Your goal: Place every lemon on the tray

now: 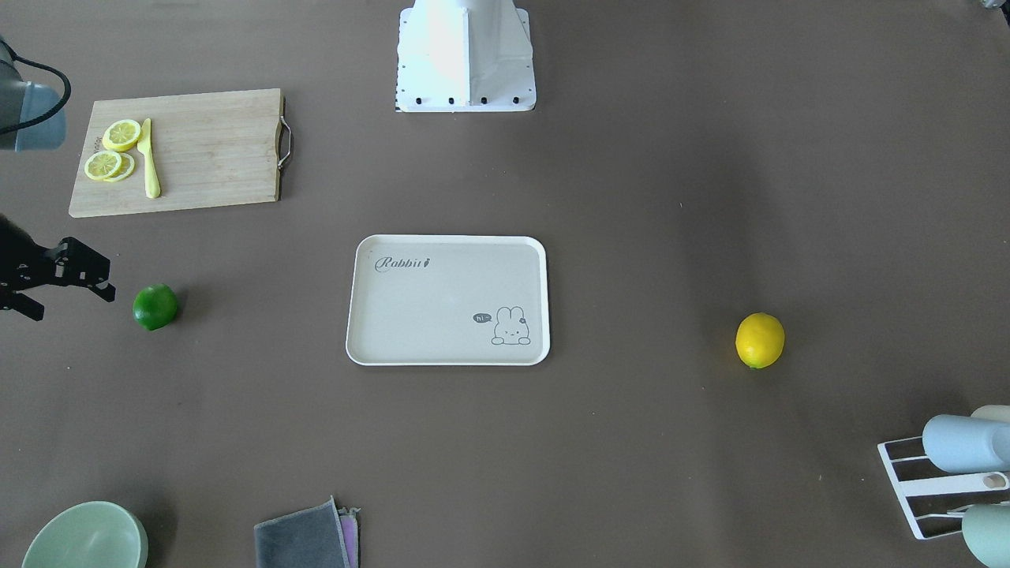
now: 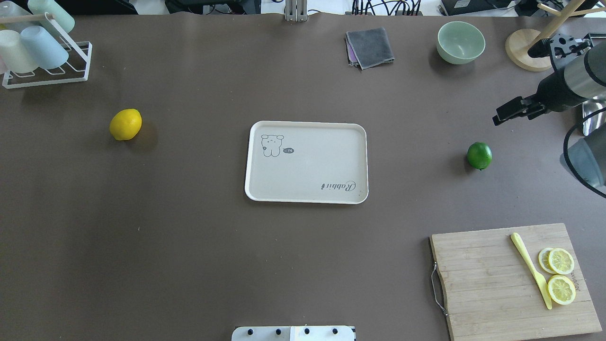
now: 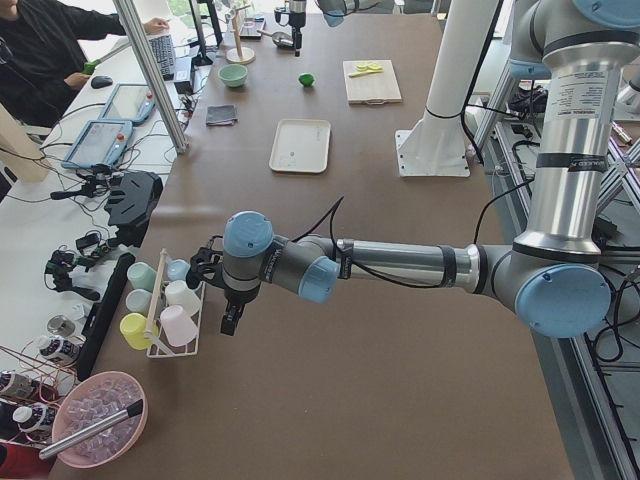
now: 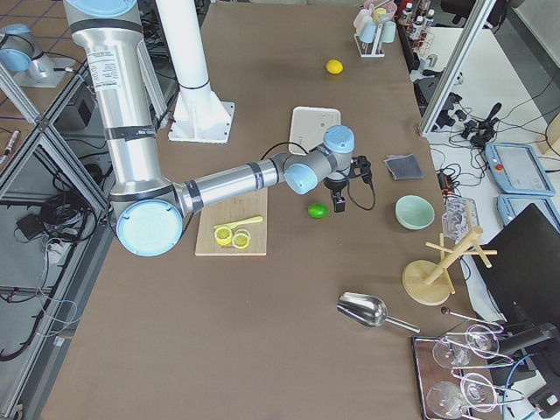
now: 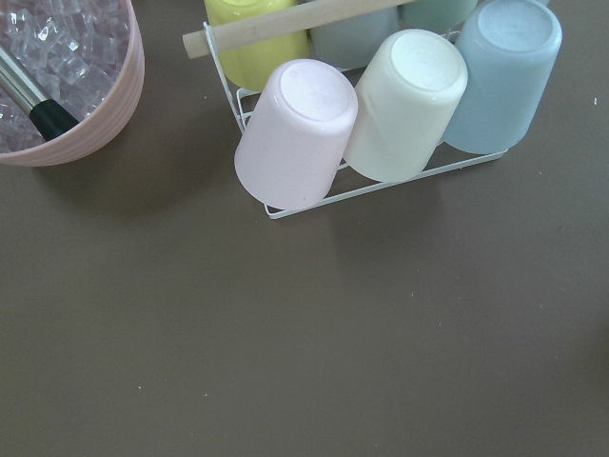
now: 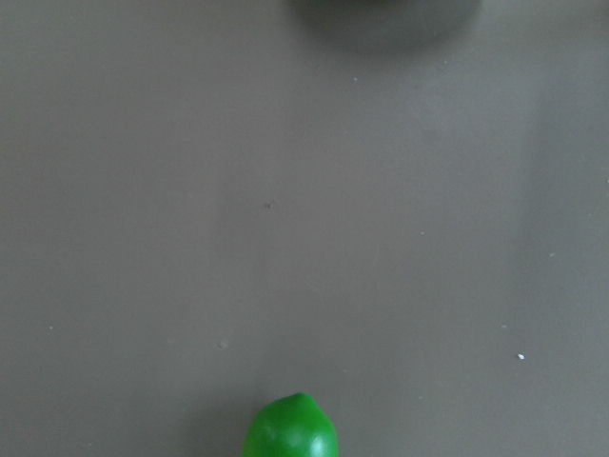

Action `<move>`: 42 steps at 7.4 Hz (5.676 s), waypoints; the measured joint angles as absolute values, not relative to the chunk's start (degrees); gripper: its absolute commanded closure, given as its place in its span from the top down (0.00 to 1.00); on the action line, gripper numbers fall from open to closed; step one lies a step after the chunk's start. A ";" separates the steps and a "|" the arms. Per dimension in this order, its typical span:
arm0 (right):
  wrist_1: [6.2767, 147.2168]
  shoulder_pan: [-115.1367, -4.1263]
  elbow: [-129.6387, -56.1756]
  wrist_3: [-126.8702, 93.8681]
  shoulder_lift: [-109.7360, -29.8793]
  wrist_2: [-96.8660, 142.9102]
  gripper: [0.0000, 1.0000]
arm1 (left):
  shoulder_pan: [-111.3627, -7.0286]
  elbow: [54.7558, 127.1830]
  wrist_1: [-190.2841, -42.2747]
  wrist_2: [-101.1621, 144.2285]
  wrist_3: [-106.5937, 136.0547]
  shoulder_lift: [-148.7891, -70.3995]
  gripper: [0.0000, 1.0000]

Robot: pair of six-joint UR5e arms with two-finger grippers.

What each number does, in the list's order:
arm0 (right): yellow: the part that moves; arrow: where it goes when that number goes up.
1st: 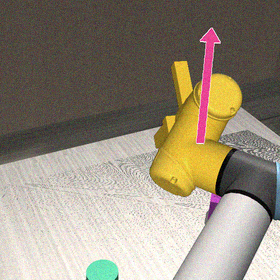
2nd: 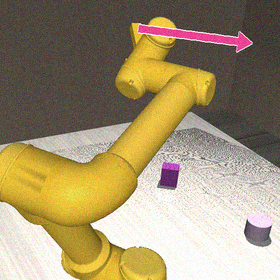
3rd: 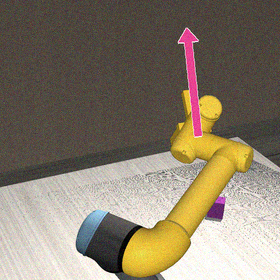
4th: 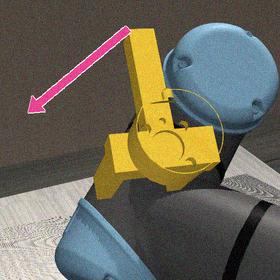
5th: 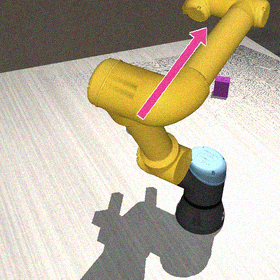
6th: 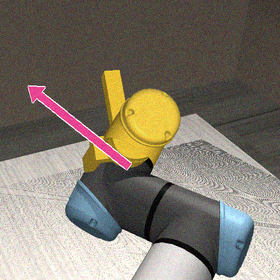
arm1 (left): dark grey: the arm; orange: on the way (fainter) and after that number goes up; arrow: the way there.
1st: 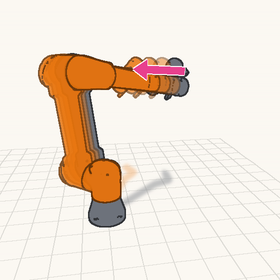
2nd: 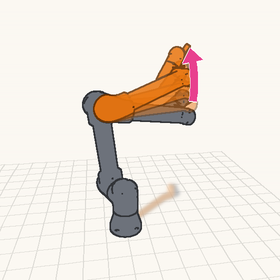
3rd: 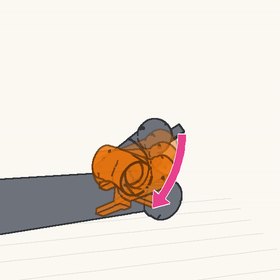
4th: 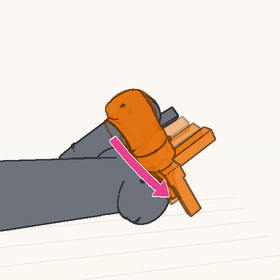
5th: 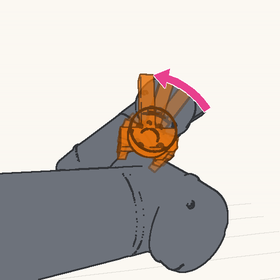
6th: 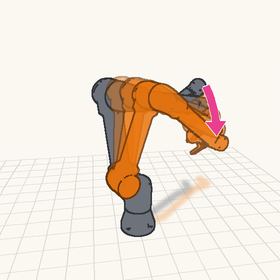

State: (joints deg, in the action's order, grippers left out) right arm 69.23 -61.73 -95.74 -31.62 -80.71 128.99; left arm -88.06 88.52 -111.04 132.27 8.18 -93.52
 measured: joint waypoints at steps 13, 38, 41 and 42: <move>67.50 -50.64 -89.89 -35.19 -79.76 122.59 0.00 | -88.33 88.16 -111.60 133.72 8.26 -93.56 0.98; 68.47 -43.24 -98.53 -58.65 -65.10 117.38 0.00 | -51.14 78.87 -142.07 109.74 37.09 -105.32 0.53; 68.54 -42.55 -98.19 -58.89 -64.75 116.41 0.00 | -50.79 78.96 -141.91 109.96 37.20 -105.30 0.00; 68.55 -42.50 -98.13 -58.94 -64.68 116.28 0.00 | -52.15 79.62 -140.94 112.57 37.21 -105.57 0.00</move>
